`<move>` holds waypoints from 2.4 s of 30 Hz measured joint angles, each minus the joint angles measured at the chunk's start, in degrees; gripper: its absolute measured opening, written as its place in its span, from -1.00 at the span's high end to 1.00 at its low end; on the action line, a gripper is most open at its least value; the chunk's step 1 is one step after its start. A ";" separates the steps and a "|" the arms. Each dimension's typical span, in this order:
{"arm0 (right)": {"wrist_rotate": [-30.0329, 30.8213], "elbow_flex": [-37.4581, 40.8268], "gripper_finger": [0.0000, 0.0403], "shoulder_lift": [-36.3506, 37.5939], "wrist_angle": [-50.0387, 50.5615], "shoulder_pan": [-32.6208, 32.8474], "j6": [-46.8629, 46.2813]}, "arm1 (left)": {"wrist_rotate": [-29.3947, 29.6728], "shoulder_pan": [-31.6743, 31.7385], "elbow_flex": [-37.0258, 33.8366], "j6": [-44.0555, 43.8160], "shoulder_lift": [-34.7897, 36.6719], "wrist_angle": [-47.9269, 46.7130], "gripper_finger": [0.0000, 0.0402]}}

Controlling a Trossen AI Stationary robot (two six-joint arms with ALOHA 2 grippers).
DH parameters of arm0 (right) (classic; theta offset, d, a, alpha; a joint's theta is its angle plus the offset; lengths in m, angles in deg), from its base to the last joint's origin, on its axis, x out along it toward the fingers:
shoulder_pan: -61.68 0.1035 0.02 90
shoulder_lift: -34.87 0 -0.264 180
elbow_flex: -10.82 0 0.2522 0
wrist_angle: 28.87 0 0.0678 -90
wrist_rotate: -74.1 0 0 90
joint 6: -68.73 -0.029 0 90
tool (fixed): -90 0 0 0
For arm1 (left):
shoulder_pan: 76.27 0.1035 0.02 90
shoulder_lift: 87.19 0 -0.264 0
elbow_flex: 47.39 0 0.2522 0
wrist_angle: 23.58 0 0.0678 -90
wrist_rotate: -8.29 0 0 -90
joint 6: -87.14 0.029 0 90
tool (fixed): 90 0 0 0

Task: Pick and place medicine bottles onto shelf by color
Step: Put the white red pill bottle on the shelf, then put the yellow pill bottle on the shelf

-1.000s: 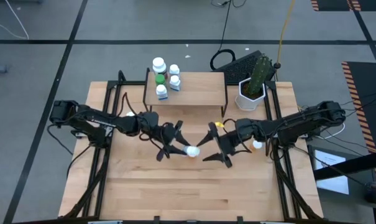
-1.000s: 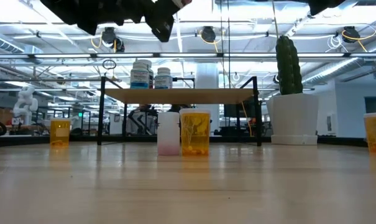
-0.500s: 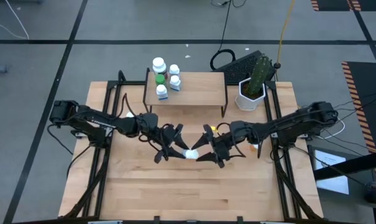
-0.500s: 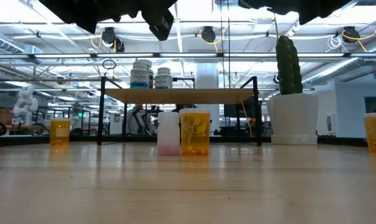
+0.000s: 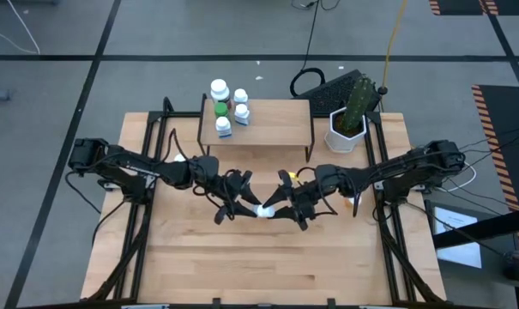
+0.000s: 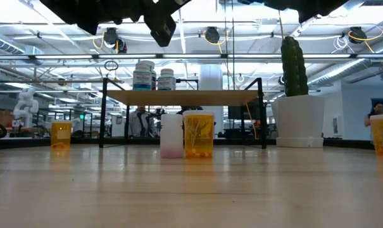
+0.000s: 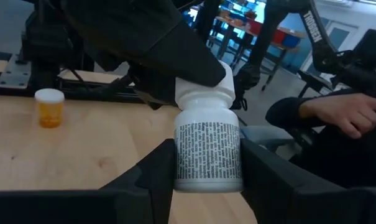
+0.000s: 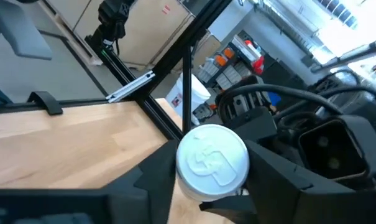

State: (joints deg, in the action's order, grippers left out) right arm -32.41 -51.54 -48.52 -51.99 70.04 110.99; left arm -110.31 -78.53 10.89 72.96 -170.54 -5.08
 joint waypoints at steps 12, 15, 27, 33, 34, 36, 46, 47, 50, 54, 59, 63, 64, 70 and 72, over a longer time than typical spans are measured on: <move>12.88 -3.09 0.28 -0.13 7.49 -0.25 -12.73 | 11.37 0.07 -0.04 6.48 0.06 -4.82 -0.20; 19.58 -7.93 0.26 -0.04 16.72 -0.70 -15.54 | 22.04 0.26 -0.04 8.11 0.56 -10.71 -0.43; 25.89 -29.58 0.26 -8.66 42.62 -16.39 -26.64 | 53.63 0.62 -0.04 -0.84 9.28 -41.13 -0.95; 25.41 -45.35 0.26 -19.90 55.13 -24.21 -30.93 | 67.60 -1.93 0.02 -4.37 11.28 -49.12 -0.95; 25.18 -47.61 0.26 -21.77 56.54 -24.94 -31.27 | 68.75 -2.05 0.00 -4.45 11.46 -50.53 -0.95; 22.87 -50.52 0.26 -24.68 58.45 -26.19 -32.33 | 69.79 -2.17 0.00 -4.47 11.58 -51.77 -0.95; 17.71 -53.19 0.24 -28.78 58.45 -28.28 -38.62 | 70.67 -1.46 -0.02 -6.68 11.52 -57.78 -0.95; 17.77 -53.20 0.24 -28.85 58.59 -28.30 -38.67 | 70.65 -1.49 -0.02 -6.96 11.52 -58.17 -0.95; 17.67 -53.18 0.19 -28.81 58.85 -28.30 -39.67 | 70.71 -1.49 -0.02 -7.66 11.52 -59.43 -0.95; 17.65 -53.18 0.08 -28.81 58.93 -28.41 -40.71 | 71.37 -1.46 -0.02 -8.52 11.50 -61.19 -0.95; 17.73 -53.16 -0.05 -28.78 58.78 -28.58 -40.68 | 75.15 -1.49 -0.02 -13.26 11.91 -67.37 -0.95; 17.70 -53.13 -0.15 -27.70 58.58 -28.56 -39.39 | 79.82 -2.06 -0.07 -19.27 14.60 -75.37 -0.95; 17.68 -53.13 -0.18 -27.42 58.36 -28.56 -38.78 | 80.99 -2.59 -0.36 -20.95 15.77 -77.23 -0.95; 17.64 -53.02 -0.27 -23.88 61.05 -27.45 -37.21 | 82.73 -3.98 -7.76 -28.39 24.34 -79.74 -0.95; 17.44 -52.15 -0.27 -22.91 60.65 -26.63 -37.54 | 82.60 -3.38 -11.21 -30.42 26.95 -79.63 -0.95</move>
State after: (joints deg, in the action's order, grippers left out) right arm -14.97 -103.69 -71.43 8.66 43.40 73.45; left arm -27.71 -81.91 -0.32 42.54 -143.59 -84.71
